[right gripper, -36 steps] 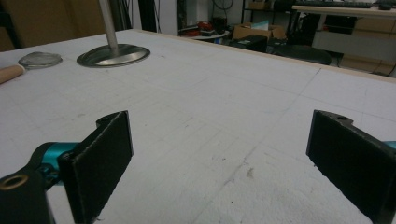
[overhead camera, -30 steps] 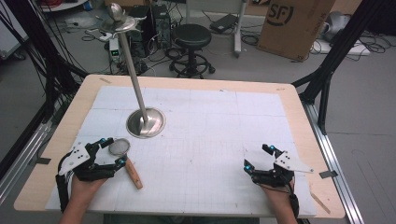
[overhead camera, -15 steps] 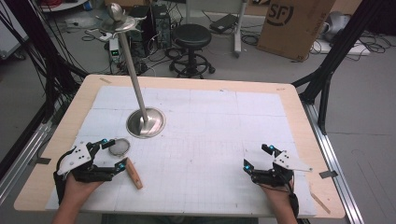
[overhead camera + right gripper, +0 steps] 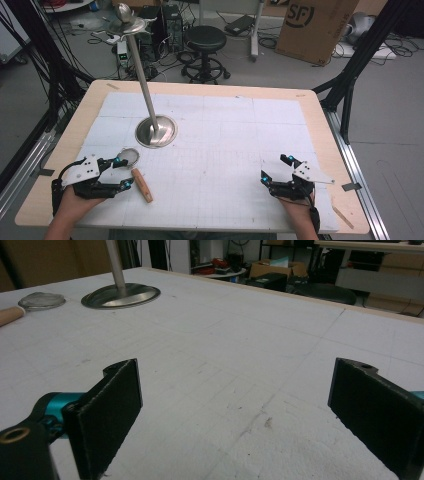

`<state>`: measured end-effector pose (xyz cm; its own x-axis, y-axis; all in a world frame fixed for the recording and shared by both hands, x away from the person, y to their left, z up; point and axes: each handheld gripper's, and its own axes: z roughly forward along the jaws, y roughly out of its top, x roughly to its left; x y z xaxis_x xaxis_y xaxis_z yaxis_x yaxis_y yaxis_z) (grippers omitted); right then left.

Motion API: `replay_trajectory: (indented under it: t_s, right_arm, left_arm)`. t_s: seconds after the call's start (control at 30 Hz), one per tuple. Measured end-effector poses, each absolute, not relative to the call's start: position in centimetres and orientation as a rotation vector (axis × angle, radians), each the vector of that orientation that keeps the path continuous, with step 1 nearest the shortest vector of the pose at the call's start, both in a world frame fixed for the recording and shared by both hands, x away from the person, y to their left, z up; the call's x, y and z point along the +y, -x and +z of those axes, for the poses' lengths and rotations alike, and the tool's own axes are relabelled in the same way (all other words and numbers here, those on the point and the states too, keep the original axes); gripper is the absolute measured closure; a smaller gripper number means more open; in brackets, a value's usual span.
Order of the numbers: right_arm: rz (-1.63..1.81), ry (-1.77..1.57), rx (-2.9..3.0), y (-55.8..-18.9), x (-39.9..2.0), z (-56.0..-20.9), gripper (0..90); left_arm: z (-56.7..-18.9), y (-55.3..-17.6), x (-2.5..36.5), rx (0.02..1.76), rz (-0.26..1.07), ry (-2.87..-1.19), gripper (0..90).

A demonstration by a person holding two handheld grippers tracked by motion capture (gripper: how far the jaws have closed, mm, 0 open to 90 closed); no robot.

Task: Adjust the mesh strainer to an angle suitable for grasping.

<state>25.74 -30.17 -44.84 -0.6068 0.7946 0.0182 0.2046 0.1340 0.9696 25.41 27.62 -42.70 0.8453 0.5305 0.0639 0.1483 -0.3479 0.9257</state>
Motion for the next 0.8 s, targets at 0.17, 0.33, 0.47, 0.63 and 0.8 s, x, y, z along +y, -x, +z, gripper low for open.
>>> replay_trajectory:
  t_s: [0.17, 0.33, 0.47, 0.63, 0.8]
  right_arm:
    - [1.498, -0.962, 1.900, -25.7, -30.2, -44.8, 5.7]
    - [1.498, -0.965, 1.899, -25.7, -30.2, -44.8, 5.7]
    - [1.498, -0.965, 1.897, -25.8, -30.2, -44.8, 5.7]
    - [1.498, -0.966, 1.897, -25.8, -30.2, -44.8, 5.7]
    - [1.497, -0.966, 1.897, -25.8, -30.2, -44.8, 5.7]
  left_arm:
    - [-43.0, -25.5, 27.4, 0.495, 0.374, -1.975, 53.4]
    - [-43.1, -25.3, 27.2, 0.441, 0.331, -2.020, 68.1]
    - [-43.4, -25.0, 26.8, 0.380, 0.290, -2.078, 77.5]
    - [-43.4, -24.9, 26.3, 0.351, 0.276, -2.099, 84.4]
    - [-43.8, -24.9, 25.3, 0.333, 0.250, -2.143, 87.5]
